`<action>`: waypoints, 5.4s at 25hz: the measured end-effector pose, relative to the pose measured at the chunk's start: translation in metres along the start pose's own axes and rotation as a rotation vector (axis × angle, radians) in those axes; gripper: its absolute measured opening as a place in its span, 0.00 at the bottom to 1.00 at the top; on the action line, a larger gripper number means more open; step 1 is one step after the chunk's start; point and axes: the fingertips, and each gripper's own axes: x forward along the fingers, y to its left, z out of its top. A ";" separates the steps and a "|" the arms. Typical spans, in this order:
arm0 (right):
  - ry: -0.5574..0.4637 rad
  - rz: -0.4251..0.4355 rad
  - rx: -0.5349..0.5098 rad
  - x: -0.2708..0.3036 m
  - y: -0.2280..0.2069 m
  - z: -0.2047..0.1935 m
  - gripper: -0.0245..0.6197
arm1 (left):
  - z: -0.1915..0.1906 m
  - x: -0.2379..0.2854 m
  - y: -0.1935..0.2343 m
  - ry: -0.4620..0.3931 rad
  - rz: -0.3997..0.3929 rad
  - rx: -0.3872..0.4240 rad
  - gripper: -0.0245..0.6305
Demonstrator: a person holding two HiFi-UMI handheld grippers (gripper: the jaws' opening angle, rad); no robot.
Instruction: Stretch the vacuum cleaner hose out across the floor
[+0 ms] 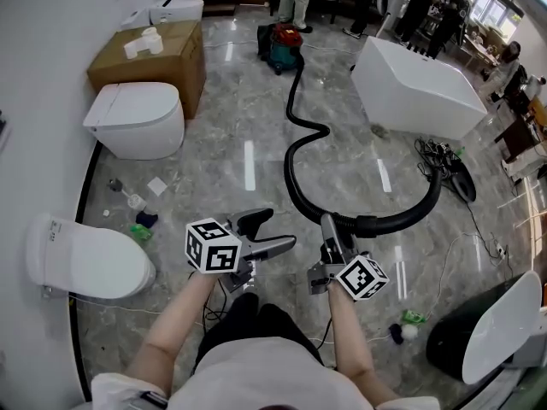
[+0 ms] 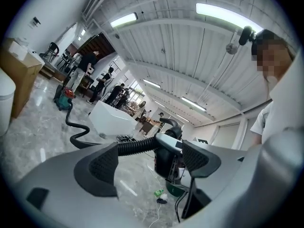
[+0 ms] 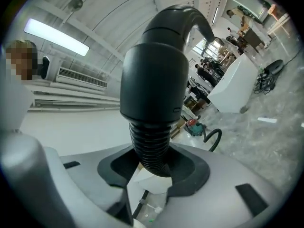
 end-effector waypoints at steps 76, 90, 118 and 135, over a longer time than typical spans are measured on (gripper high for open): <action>0.255 0.200 0.360 0.047 0.022 -0.067 0.43 | 0.020 -0.070 0.081 -0.850 0.017 -1.137 0.31; 0.128 0.227 0.804 0.096 0.017 -0.063 0.44 | 0.035 -0.063 0.067 -0.822 -0.036 -1.029 0.32; 0.034 0.290 1.034 0.087 0.015 -0.043 0.65 | 0.046 -0.051 0.043 -0.788 -0.101 -0.924 0.32; 0.076 0.252 0.959 0.107 0.010 -0.030 0.33 | 0.020 -0.032 0.042 -0.726 -0.179 -1.090 0.32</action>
